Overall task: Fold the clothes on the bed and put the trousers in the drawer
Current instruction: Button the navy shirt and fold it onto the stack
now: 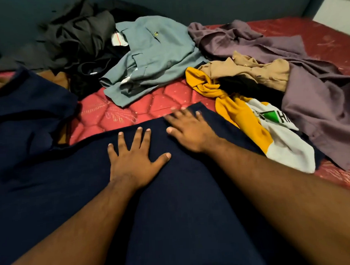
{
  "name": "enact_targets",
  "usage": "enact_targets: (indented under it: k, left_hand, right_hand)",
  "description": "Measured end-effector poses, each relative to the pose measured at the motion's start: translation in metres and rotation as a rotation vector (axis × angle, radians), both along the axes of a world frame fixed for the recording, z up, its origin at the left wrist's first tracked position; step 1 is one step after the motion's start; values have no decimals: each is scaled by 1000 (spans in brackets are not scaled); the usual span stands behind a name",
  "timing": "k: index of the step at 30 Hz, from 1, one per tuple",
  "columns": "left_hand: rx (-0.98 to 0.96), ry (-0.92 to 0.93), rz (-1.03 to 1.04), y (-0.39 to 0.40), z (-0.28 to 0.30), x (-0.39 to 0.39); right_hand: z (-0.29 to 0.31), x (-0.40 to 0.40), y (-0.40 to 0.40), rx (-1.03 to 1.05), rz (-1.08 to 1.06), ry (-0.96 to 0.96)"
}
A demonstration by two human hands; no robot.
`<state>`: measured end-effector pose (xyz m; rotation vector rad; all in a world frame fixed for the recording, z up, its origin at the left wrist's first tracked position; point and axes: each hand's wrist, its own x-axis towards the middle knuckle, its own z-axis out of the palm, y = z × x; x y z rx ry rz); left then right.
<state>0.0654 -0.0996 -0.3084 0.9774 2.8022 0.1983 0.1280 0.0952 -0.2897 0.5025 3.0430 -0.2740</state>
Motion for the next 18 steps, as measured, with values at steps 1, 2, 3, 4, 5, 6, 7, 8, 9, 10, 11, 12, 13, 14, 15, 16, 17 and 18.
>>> enact_targets:
  k: [1,2,3,4,5,6,7,8,9,10,11,12,13,14,15,16,17,18]
  left_hand:
    - [17,2,-1,-1,-2,0]
    - [27,-1,-11,-2,-2,0]
    - [38,-6,-21,-3,-3,-2]
    - [48,-7,-13,-6,-5,-2]
    - [52,1,-12,-5,-5,-3]
    - [54,4,-10,-5,-5,-2]
    - [56,10,-11,-4,-6,-1]
    - [60,15,-12,-4,-6,2]
    - [57,24,-18,-4,-7,2]
    - [49,27,-25,-4,-8,1]
    - [35,18,-26,-5,-5,1]
    - [18,11,-20,-6,-3,1]
    - [-5,35,-2,-7,3,4]
    - [-42,91,28,-9,8,9]
    - [-83,163,46,-9,13,19]
    - [-88,224,35,-9,19,37]
    - [-54,234,-15,-9,20,56]
    - [-11,200,-82,-11,18,81]
  right_hand:
    - [-4,-7,-7,-13,67,-23]
    - [-8,-11,0,-15,51,-37]
    - [-10,-14,14,-15,-59,-45]
    - [-9,-16,29,-20,-201,-60]
    - [-4,-14,41,-21,-324,-81]
    - [1,-10,41,-7,-364,-91]
    - [3,-2,29,29,-313,-63]
    - [6,11,7,37,-198,-19]
    - [6,31,-23,9,-65,15]
    - [0,56,-48,-10,43,21]
    - [-5,84,-58,-11,95,3]
    - [-9,106,-48,0,64,-3]
    - [-7,124,-25,7,-33,-16]
    - [-6,137,4,27,-162,-29]
    - [2,145,24,44,-274,-61]
    - [9,149,29,85,-326,-93]
    - [13,147,18,121,-296,-85]
    - [14,147,-7,117,-188,-53]
